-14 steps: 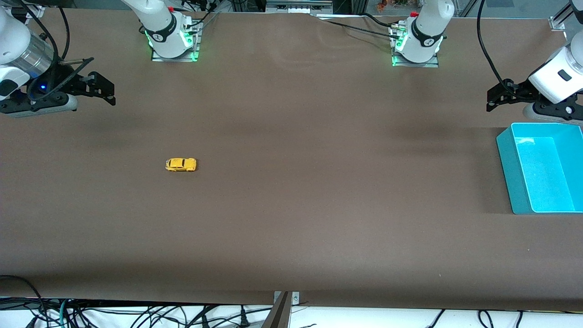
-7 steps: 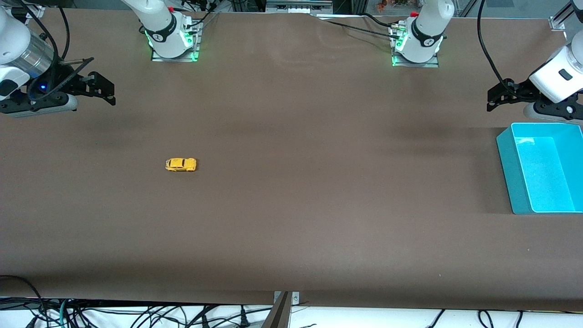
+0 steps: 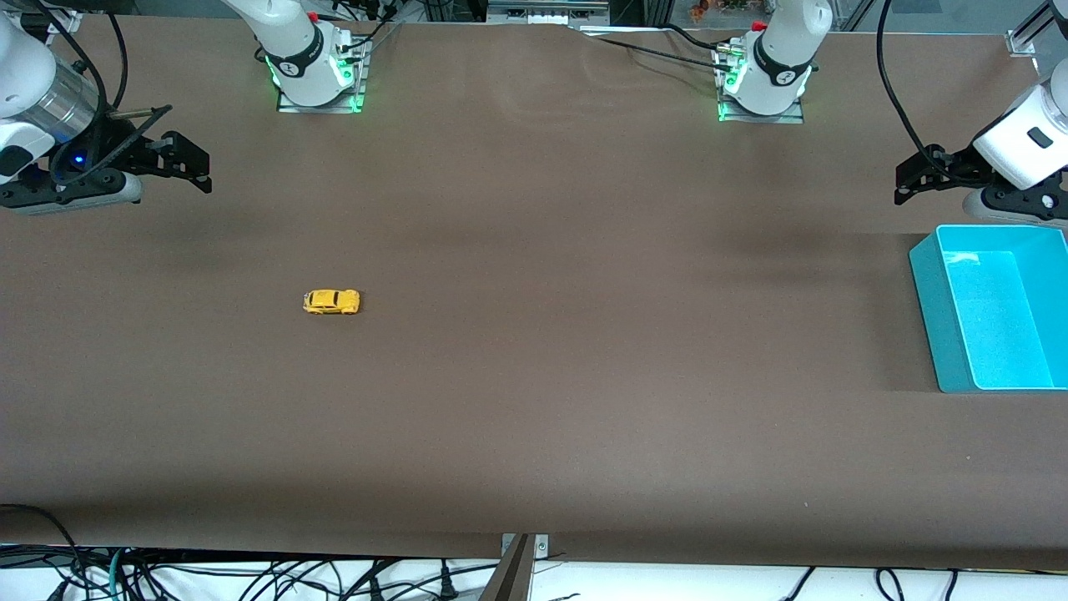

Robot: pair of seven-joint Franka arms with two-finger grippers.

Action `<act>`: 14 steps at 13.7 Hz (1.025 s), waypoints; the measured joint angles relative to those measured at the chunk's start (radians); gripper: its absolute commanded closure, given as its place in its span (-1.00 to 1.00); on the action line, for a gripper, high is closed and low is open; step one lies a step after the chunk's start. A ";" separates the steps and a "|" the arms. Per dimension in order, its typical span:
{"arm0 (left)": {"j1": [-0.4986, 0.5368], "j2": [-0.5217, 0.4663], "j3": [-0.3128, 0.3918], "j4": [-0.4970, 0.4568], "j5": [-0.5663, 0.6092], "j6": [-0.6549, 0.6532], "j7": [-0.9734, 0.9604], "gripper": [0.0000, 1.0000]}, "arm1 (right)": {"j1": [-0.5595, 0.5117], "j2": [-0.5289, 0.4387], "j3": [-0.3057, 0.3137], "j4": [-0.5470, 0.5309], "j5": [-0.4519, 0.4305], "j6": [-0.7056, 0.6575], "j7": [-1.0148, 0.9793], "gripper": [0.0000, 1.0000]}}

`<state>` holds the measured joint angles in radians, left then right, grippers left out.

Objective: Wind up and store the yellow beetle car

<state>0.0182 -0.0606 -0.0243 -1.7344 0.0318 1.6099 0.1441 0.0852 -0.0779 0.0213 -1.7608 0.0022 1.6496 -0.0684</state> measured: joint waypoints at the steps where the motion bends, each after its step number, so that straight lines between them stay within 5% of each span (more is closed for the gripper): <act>1: 0.000 0.000 0.000 0.000 0.000 0.000 0.000 -1.00 | 0.000 0.000 0.000 0.000 0.000 0.000 0.000 -1.00; 14: 0.005 0.016 -0.003 0.000 0.000 -0.008 0.000 -1.00 | 0.000 0.007 0.000 -0.038 0.000 0.025 0.000 -1.00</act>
<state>0.0232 -0.0446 -0.0268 -1.7344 0.0318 1.6018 0.1440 0.0852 -0.0705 0.0214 -1.7985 0.0022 1.6742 -0.0684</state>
